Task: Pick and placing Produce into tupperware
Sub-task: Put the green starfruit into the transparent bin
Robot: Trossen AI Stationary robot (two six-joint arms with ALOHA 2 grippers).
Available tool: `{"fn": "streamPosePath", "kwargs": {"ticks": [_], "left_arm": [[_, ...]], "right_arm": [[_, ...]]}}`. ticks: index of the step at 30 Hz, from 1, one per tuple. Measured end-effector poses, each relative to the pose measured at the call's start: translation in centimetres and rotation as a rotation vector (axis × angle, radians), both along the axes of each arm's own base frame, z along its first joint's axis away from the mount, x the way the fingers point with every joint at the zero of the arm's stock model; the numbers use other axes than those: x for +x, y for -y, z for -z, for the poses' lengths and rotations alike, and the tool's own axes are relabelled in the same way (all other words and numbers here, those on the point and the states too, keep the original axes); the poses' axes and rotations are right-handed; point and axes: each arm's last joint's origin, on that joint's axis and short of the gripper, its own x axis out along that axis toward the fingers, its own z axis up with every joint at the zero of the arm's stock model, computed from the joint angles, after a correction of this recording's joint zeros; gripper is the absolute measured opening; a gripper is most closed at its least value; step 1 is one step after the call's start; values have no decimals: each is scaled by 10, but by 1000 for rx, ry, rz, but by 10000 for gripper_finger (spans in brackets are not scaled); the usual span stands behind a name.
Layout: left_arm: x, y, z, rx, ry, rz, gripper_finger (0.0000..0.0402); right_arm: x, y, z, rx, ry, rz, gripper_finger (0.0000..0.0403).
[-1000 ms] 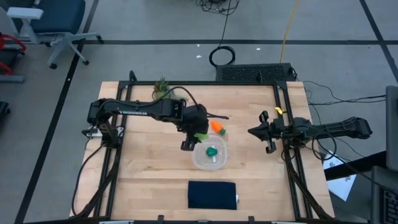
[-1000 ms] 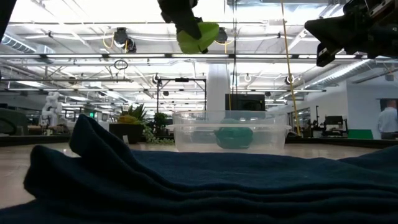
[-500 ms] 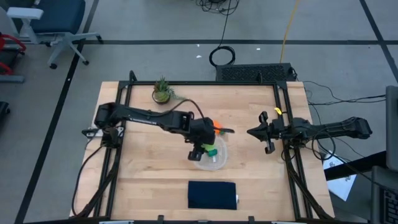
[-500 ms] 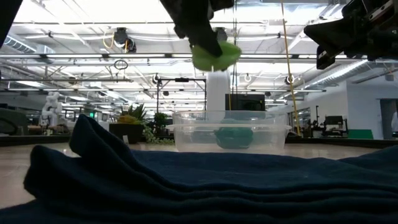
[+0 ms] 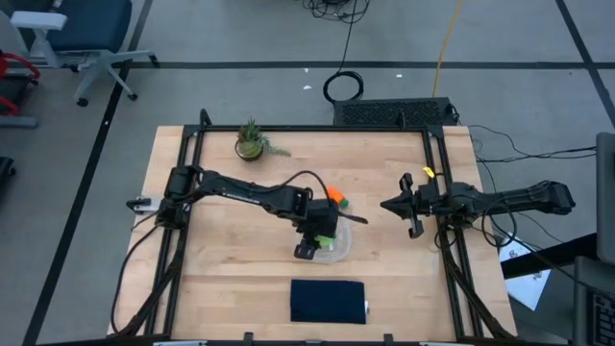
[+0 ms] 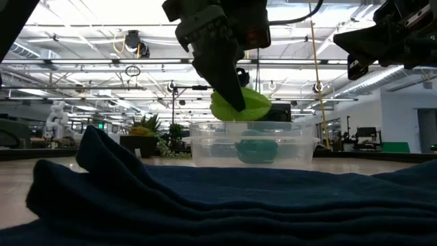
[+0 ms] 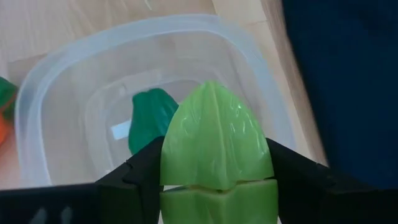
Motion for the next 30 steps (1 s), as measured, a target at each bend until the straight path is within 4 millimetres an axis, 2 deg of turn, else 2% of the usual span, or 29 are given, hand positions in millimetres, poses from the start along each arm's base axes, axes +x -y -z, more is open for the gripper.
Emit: {"fn": "streamPosePath", "kwargs": {"ticks": [8, 15, 24, 30], "left_arm": [[1, 1, 1, -10, -3, -4, 240], [1, 7, 1, -42, -1, 3, 216], [-1, 16, 1, -28, -20, -43, 241], [0, 20, 5, -23, -29, -75, 218]], "right_arm": [[0, 0, 1, -11, -7, 1, 0], [0, 0, 1, -11, -7, 1, 0], [0, 0, 1, -11, -7, 1, 0], [0, 0, 1, -11, -7, 0, 0]]}}
